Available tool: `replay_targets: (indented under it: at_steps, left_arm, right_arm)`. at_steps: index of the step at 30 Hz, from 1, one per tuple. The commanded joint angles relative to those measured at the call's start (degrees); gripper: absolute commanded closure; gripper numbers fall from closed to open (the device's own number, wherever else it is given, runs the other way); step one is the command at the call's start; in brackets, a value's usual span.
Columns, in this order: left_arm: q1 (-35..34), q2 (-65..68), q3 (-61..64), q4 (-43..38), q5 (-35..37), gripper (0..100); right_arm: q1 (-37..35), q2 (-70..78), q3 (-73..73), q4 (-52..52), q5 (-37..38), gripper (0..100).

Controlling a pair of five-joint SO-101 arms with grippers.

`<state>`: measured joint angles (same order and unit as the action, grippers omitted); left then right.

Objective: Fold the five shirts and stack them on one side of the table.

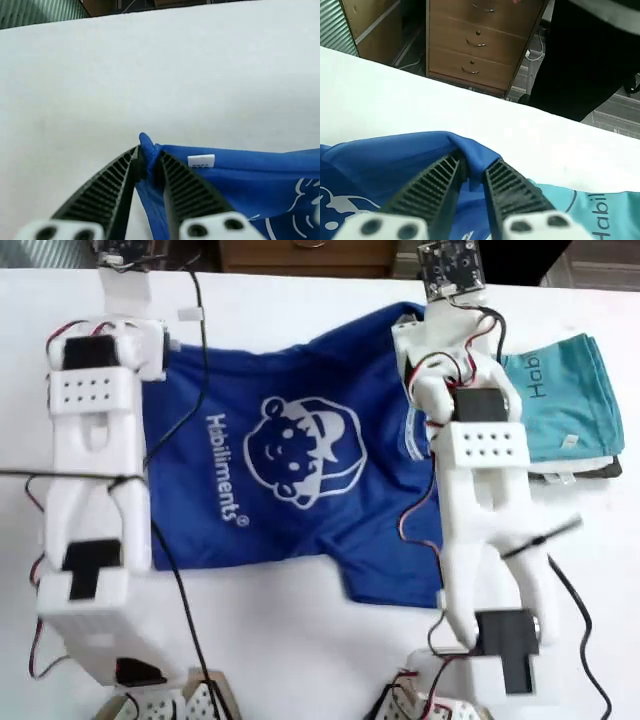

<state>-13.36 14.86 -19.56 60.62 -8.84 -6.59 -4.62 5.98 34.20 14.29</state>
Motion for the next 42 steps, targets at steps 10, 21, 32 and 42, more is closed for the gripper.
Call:
replay_targets:
  at_steps: [10,21,32,42]
  left_arm:
    - [0.3,20.8,-20.1,-0.9,-0.2,97]
    - [0.3,36.9,-32.4,4.1,-0.2,97]
    - [0.3,44.2,-50.9,16.4,-0.2,97]
    - [0.4,44.0,-64.0,31.2,-1.8,97]
  right_arm:
    - [0.6,18.0,-3.0,-16.8,0.0,97.8]
    - [2.9,39.8,-20.9,-8.4,0.0,97.8]
    - [2.8,42.3,-33.4,4.9,-0.1,97.8]
    - [2.9,42.2,-46.2,27.9,-0.1,97.8]
